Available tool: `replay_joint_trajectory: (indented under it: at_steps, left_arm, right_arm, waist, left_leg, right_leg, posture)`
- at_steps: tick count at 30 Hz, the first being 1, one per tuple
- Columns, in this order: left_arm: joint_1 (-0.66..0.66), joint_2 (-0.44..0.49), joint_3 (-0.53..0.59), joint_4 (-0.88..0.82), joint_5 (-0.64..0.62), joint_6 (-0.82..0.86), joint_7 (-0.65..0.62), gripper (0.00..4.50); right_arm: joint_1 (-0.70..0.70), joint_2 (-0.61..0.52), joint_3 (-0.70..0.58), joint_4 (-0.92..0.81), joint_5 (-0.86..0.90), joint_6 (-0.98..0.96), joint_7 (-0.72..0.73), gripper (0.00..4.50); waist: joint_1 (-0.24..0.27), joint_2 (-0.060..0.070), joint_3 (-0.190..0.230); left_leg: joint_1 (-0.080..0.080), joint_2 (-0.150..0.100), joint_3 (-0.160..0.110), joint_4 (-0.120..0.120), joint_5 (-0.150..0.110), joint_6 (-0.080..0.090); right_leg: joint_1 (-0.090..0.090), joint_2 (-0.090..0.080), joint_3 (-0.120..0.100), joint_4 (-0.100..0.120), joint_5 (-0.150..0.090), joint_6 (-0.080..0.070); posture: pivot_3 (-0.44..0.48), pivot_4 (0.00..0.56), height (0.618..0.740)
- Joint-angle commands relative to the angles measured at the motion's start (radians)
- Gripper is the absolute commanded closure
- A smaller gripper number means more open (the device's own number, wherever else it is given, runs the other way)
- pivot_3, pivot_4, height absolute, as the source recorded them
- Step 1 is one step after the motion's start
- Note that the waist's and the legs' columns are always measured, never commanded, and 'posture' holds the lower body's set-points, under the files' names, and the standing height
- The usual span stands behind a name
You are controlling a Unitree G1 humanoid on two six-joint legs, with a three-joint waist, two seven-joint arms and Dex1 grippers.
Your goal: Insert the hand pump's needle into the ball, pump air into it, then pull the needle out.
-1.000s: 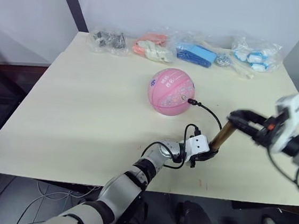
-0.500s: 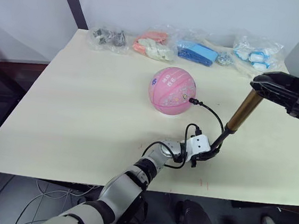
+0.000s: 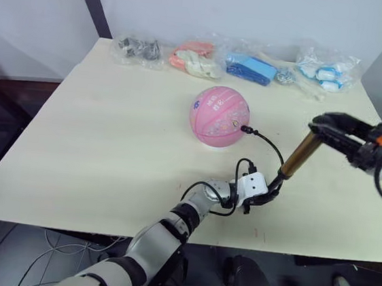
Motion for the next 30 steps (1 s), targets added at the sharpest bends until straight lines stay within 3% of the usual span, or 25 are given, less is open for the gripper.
replay_joint_trajectory:
  at_steps: [1,6,13,22,27,30]
  left_arm:
    - [0.044,0.048,-0.025,0.092,0.053,0.053,-0.007,3.36]
    - [0.041,0.047,-0.024,0.093,0.053,0.053,-0.006,3.36]
    - [0.043,0.053,-0.021,0.089,0.05,0.051,-0.009,3.36]
    - [0.046,0.052,-0.024,0.092,0.053,0.052,-0.008,3.36]
    - [0.042,0.044,-0.025,0.095,0.054,0.051,-0.008,3.36]
    - [0.041,0.043,-0.026,0.097,0.056,0.049,-0.008,3.36]
  right_arm:
    - [0.095,0.075,0.172,0.033,-0.188,-0.033,-0.003,2.44]
    - [0.185,0.16,0.355,0.127,-0.404,-0.138,0.058,2.44]
    - [0.242,0.241,0.439,0.215,-0.548,-0.223,0.12,2.44]
    - [0.158,0.17,0.238,0.126,-0.453,-0.161,0.144,2.44]
    - [0.038,0.09,0.073,0.071,-0.279,-0.049,0.133,2.44]
    - [-0.029,0.04,0.001,0.067,-0.198,0.007,0.126,2.44]
  waist:
    - [0.0,-0.005,-0.004]
    - [-0.003,-0.008,-0.013]
    - [-0.006,-0.013,-0.022]
    - [-0.003,-0.01,-0.02]
    - [0.001,-0.004,-0.013]
    - [0.002,0.007,-0.005]
  left_leg:
    - [0.0,0.001,-0.001,0.0,0.0,0.0]
    - [0.002,0.002,-0.002,0.0,0.0,0.0]
    - [0.005,0.005,-0.002,-0.001,0.0,0.0]
    - [0.014,0.007,-0.001,-0.008,0.0,0.0]
    - [0.008,0.004,0.0,-0.008,0.0,-0.001]
    - [-0.001,0.0,0.0,-0.003,0.0,-0.001]
  right_leg:
    - [0.0,0.001,-0.001,0.0,0.0,0.0]
    - [0.001,0.003,-0.001,0.0,0.0,0.0]
    - [0.003,0.005,-0.002,0.0,0.0,-0.001]
    - [0.008,0.007,-0.001,0.0,-0.002,-0.004]
    - [0.003,0.002,0.0,-0.001,-0.002,-0.003]
    - [-0.002,0.0,0.0,0.0,0.0,-0.002]
  posture:
    - [0.0,0.15,0.74]
    - [0.0,0.15,0.74]
    - [0.0,0.15,0.74]
    - [0.0,0.15,0.74]
    - [0.0,0.15,0.74]
    - [0.0,0.15,0.74]
